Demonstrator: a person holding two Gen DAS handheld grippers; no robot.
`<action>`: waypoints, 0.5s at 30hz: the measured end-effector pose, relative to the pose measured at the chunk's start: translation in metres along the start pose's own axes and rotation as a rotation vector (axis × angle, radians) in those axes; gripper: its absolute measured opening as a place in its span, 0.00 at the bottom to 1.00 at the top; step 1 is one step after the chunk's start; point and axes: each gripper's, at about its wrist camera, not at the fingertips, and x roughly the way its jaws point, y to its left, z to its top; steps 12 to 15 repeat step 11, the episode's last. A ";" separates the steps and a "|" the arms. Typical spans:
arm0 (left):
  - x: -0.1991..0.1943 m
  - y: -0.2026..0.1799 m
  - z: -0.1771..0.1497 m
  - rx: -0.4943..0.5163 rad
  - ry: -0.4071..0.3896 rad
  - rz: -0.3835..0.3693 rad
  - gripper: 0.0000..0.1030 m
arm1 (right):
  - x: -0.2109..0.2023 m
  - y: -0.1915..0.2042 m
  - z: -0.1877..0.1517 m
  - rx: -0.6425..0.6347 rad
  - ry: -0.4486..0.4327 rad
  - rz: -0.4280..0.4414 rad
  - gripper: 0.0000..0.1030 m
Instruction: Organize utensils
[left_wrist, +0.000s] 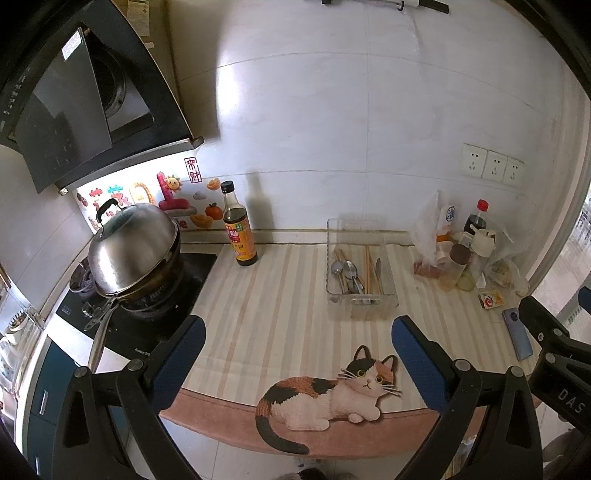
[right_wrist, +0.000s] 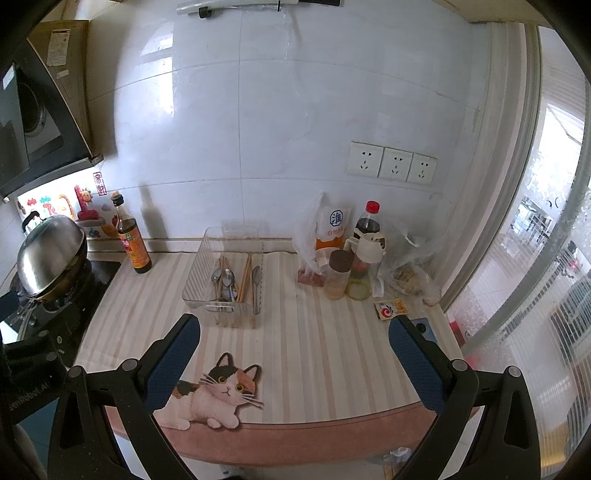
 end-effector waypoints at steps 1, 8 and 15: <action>0.000 0.000 0.000 0.000 0.001 0.000 1.00 | 0.001 0.000 0.000 -0.002 0.000 0.000 1.00; 0.002 0.003 -0.003 -0.007 0.012 -0.005 1.00 | 0.001 -0.001 0.000 -0.005 0.004 0.006 1.00; 0.002 0.005 -0.004 -0.012 0.016 -0.012 1.00 | 0.001 -0.002 -0.002 -0.008 0.005 0.007 1.00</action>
